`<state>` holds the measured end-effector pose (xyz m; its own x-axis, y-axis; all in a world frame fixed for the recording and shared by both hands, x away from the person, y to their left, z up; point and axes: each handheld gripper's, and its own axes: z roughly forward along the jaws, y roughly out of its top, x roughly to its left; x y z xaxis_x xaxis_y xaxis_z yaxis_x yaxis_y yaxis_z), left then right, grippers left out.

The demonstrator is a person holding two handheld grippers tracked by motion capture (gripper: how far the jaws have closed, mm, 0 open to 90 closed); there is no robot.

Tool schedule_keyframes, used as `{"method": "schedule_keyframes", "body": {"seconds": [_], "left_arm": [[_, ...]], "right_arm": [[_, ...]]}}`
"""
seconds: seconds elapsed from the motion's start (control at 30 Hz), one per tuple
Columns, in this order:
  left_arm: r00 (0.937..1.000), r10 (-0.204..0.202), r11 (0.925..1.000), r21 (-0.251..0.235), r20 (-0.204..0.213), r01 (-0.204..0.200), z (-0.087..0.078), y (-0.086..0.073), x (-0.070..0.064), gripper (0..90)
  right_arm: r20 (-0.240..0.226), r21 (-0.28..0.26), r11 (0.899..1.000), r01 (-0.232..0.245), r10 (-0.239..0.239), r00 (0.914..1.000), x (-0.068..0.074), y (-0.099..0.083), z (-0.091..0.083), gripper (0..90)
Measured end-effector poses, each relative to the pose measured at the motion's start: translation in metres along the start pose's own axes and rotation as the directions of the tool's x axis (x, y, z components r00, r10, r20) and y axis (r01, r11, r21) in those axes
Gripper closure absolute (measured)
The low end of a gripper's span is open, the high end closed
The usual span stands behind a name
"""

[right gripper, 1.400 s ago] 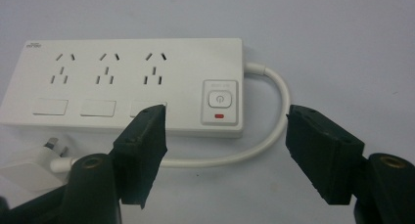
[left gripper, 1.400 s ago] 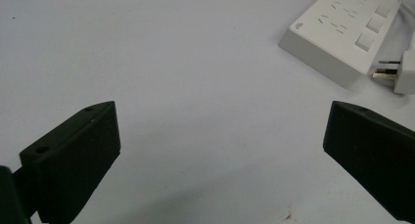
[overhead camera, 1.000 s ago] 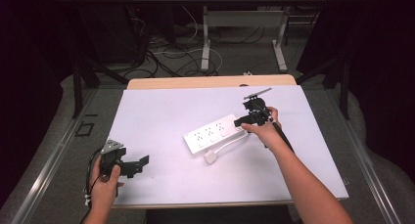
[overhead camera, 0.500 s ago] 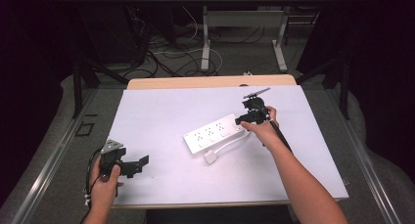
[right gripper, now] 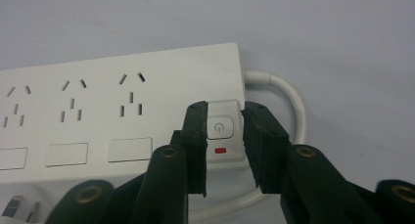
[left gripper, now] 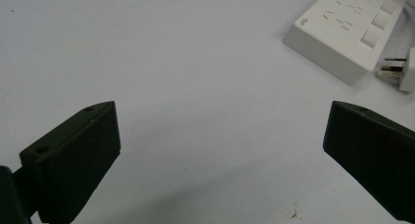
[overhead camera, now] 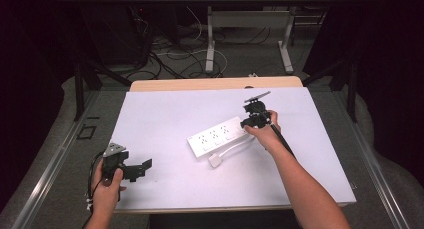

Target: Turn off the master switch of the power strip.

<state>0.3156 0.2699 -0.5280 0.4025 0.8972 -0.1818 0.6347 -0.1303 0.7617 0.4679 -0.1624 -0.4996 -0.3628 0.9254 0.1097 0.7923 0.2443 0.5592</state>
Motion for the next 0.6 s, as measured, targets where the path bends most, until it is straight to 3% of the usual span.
{"method": "schedule_keyframes", "body": {"seconds": [0.3,0.5,0.6], "left_arm": [[0.9999,-0.012,0.9999,0.000,0.005,0.012,0.0011,-0.0004,-0.0011,0.5],[0.9999,0.003,0.9999,0.016,0.011,-0.003,-0.0004,0.0006,-0.0002,0.5],[1.0000,0.005,1.0000,0.005,0.001,-0.005,0.0006,-0.0002,0.0005,0.5]], "right_arm": [[0.000,-0.013,1.000,0.028,-0.028,0.9996,-0.0001,0.0004,0.0031,89.6],[-0.001,-0.022,0.999,0.032,-0.032,0.9995,-0.0005,0.0009,0.0080,90.0],[0.002,0.000,0.999,0.033,-0.033,0.9995,0.0000,0.0008,0.0103,90.0]]}}
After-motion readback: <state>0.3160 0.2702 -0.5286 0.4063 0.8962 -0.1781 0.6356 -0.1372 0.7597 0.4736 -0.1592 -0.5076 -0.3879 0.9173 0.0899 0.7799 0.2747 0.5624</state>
